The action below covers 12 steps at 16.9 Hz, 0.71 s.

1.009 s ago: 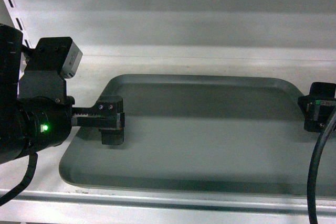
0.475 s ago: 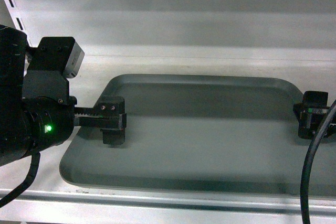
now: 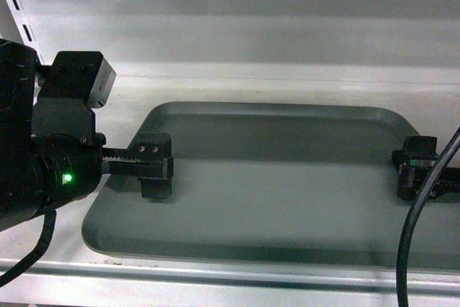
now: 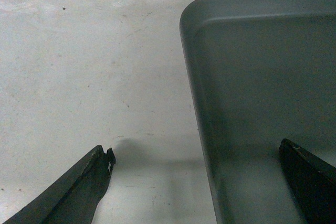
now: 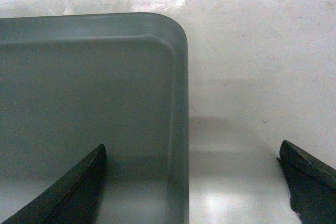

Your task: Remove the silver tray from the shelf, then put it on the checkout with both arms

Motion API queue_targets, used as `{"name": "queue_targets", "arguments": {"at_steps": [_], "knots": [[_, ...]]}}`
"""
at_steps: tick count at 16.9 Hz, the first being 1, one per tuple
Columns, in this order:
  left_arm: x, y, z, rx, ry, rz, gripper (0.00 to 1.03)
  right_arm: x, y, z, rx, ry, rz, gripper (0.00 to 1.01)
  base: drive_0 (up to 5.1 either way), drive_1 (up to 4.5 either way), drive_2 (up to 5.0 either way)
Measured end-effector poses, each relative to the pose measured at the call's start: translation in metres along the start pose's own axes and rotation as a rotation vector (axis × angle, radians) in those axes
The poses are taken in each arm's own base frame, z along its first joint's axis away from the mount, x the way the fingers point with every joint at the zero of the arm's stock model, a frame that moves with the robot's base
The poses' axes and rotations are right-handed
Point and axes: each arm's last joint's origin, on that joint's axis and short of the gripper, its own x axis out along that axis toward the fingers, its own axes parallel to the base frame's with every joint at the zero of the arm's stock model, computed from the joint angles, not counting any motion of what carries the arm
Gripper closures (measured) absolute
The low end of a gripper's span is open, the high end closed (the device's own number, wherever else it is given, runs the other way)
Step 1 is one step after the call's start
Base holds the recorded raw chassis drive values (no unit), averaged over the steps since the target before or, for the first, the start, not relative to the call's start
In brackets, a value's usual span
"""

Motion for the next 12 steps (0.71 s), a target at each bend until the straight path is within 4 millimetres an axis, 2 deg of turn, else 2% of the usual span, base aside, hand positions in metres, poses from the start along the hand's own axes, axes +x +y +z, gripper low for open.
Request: {"name": "queue_targets", "arguments": {"at_steps": [4,5,8,9,12], "knots": [[-0.001,-0.001,-0.001,0.002,-0.002,-0.002,0.05,0.000,0.000,-0.001,-0.002,-0.013,-0.010,0.03,0.0,0.00,0.0],[-0.001,-0.002,-0.001,0.003,-0.007,-0.004,0.11,-0.001,0.000,-0.002,-0.004,-0.020,-0.015,0.09,0.0,0.00,0.0],[-0.005,-0.009,-0.006,0.029,-0.023,-0.019,0.85,-0.002,0.009,-0.004,-0.019,-0.038,-0.010,0.84,0.0,0.00,0.0],[-0.005,-0.009,-0.006,-0.028,-0.029,-0.018,0.99,-0.003,0.011,-0.005,0.003,-0.050,-0.010,0.99,0.0,0.00,0.0],[-0.006,-0.010,-0.007,-0.049,-0.030,-0.016,0.99,-0.003,0.011,-0.004,0.005,-0.053,-0.010,0.99,0.0,0.00,0.0]]}}
